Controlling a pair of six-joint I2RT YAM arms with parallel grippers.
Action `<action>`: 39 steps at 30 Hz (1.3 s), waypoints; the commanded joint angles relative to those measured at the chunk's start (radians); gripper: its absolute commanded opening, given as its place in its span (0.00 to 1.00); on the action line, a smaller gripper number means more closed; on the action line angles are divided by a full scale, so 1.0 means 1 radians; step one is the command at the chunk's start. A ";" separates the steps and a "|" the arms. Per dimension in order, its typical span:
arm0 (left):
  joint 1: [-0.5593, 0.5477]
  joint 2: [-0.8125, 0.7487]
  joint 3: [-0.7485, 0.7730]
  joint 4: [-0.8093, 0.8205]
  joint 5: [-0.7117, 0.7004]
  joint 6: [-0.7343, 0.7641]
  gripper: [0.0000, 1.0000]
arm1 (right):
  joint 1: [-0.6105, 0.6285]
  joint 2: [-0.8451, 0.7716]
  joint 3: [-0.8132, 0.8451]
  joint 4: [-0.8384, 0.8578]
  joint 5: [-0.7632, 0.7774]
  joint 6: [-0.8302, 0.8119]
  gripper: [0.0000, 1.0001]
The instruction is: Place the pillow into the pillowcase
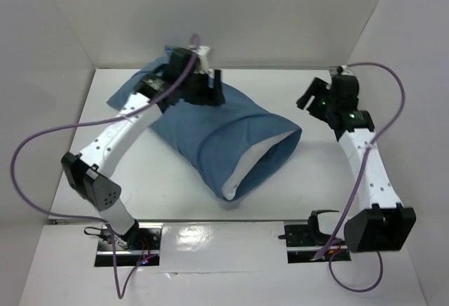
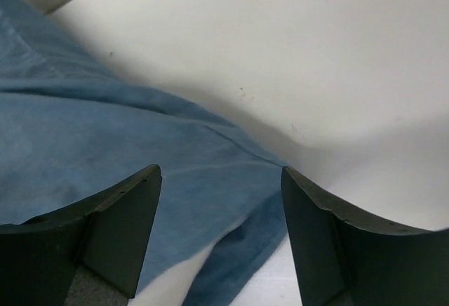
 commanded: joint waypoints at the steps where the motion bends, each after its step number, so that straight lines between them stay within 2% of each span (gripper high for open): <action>1: -0.245 0.053 0.077 -0.133 -0.225 0.098 0.82 | -0.105 -0.151 -0.105 -0.026 -0.229 0.068 0.75; 3: -0.403 0.098 0.077 -0.188 -0.404 0.108 0.82 | -0.181 -0.233 -0.222 -0.068 -0.322 0.068 0.75; 6: -0.535 0.116 0.077 -0.228 -0.556 0.117 0.84 | -0.203 -0.307 -0.293 -0.120 -0.375 0.068 0.78; 10: -0.637 0.116 0.049 -0.228 -0.575 0.140 0.89 | -0.214 -0.386 -0.395 -0.152 -0.409 0.068 0.76; 16: -0.649 0.158 0.028 -0.254 -0.647 0.117 0.89 | -0.214 -0.467 -0.563 -0.057 -0.505 0.145 0.76; 18: -0.649 0.184 0.028 -0.263 -0.678 0.108 0.84 | -0.188 -0.476 -0.608 -0.007 -0.531 0.190 0.76; 21: -0.640 0.211 0.028 -0.274 -0.703 0.088 0.70 | -0.128 -0.490 -0.651 0.048 -0.542 0.243 0.76; 23: -0.617 0.222 0.039 -0.283 -0.687 0.088 0.61 | -0.088 -0.516 -0.691 0.155 -0.551 0.278 0.76; 26: -0.605 0.222 0.091 -0.302 -0.612 0.088 0.12 | 0.016 -0.550 -0.798 0.346 -0.550 0.409 0.77; 27: -0.596 0.222 0.130 -0.311 -0.582 0.088 0.00 | 0.050 -0.550 -0.836 0.384 -0.530 0.464 0.75; 31: -0.585 0.159 0.180 -0.293 -0.369 0.077 0.00 | 0.284 -0.501 -0.907 0.590 -0.349 0.565 0.69; 32: -0.585 0.146 0.192 -0.279 -0.318 0.077 0.00 | 0.327 -0.478 -0.919 0.701 -0.311 0.582 0.64; 35: -0.599 0.080 0.189 -0.207 -0.215 0.040 0.00 | 0.454 -0.328 -0.919 0.852 -0.153 0.593 0.49; 36: -0.599 0.064 0.189 -0.167 -0.153 0.028 0.00 | 0.466 -0.221 -0.909 0.983 -0.140 0.593 0.35; 39: -0.608 0.075 0.273 -0.157 -0.048 -0.018 0.00 | 0.455 -0.079 -0.765 1.125 -0.152 0.559 0.16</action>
